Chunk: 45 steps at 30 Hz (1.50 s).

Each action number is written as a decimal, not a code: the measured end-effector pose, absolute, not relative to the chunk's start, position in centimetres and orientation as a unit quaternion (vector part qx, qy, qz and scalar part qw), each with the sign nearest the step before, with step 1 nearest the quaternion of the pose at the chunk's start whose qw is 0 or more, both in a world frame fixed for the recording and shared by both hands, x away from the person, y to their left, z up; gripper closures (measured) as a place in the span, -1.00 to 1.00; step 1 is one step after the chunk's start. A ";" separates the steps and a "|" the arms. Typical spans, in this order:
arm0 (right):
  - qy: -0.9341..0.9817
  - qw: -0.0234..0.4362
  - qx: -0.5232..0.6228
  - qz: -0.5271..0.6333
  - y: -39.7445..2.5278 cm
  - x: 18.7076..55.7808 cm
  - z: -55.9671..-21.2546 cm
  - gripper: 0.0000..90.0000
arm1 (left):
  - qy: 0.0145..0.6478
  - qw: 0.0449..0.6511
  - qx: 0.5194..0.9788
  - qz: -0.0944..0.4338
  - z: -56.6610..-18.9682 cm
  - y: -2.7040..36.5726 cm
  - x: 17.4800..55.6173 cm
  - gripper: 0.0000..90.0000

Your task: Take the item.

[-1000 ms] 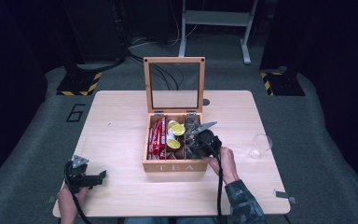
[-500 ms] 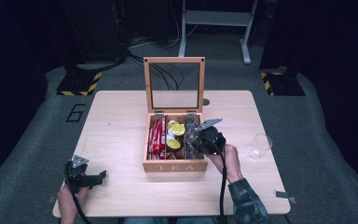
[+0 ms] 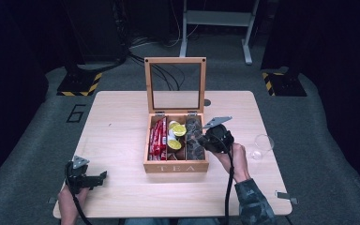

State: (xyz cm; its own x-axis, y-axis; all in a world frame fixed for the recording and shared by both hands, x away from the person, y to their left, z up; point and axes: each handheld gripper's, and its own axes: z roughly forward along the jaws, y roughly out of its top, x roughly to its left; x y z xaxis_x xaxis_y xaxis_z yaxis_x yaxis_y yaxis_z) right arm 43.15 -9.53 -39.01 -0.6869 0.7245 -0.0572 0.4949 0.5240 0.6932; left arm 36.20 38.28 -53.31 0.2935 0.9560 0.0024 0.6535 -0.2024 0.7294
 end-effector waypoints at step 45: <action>0.803 0.233 0.438 0.331 -18.5 41.0 -36.3 0.67 | 0.545 0.318 0.739 0.237 -53.3 38.3 36.2 -0.99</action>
